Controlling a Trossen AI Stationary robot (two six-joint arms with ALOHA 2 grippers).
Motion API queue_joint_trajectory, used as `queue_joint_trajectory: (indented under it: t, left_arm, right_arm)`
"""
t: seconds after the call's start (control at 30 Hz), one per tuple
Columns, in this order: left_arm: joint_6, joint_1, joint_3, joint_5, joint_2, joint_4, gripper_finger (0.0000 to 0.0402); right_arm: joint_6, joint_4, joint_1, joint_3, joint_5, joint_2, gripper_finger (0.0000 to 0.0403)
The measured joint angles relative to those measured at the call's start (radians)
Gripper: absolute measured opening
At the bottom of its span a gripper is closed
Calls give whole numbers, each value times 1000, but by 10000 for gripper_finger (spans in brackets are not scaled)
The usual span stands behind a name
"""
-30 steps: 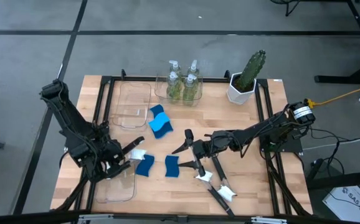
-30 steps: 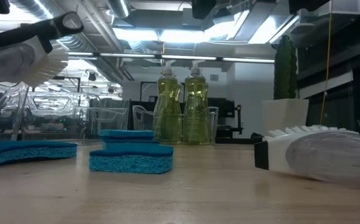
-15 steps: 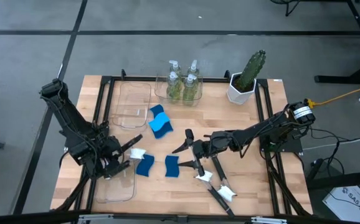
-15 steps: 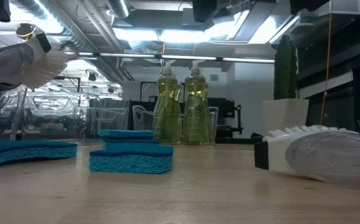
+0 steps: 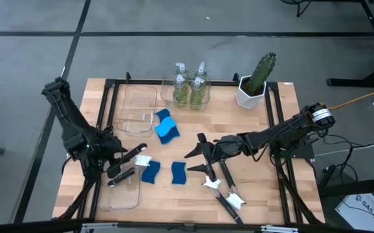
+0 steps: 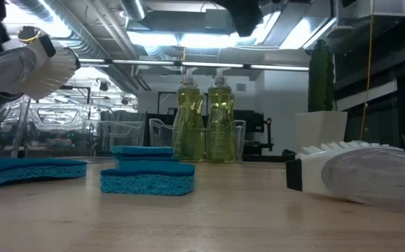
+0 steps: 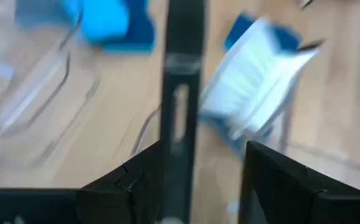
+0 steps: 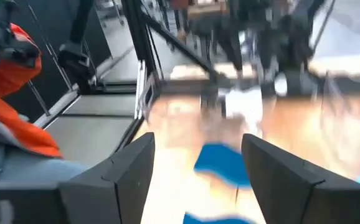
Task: Pick & Place Kitchen Sink Supplies
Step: Put the black dish brush into the bottom left transparent bin
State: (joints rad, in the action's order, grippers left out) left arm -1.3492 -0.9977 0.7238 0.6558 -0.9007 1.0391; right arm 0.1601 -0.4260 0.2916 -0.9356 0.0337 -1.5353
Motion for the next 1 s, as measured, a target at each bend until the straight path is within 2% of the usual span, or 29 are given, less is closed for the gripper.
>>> queue_joint_trajectory:
  t: [0.23, 0.37, 0.5, 0.6, 0.7, 1.0]
  left_arm:
    - [325, 0, 0, 150, 77, -253, 213]
    - [571, 0, 0, 245, 106, -450, 212]
    - [777, 22, 1, 294, 115, -603, 214]
    - [857, 63, 1, 276, 114, -663, 212]
    - [873, 122, 1, 219, 109, -684, 210]
    - [866, 312, 1, 77, 45, -732, 210]
  right_arm:
    - [340, 323, 8, 0, -7, 80, 239]
    - [570, 547, 8, 0, -85, 112, 239]
    - [723, 733, 15, 0, -157, 115, 239]
    - [802, 861, 29, 0, -177, 115, 239]
    - [841, 964, 43, 0, -173, 115, 239]
    - [912, 1060, 103, 10, 7, 108, 239]
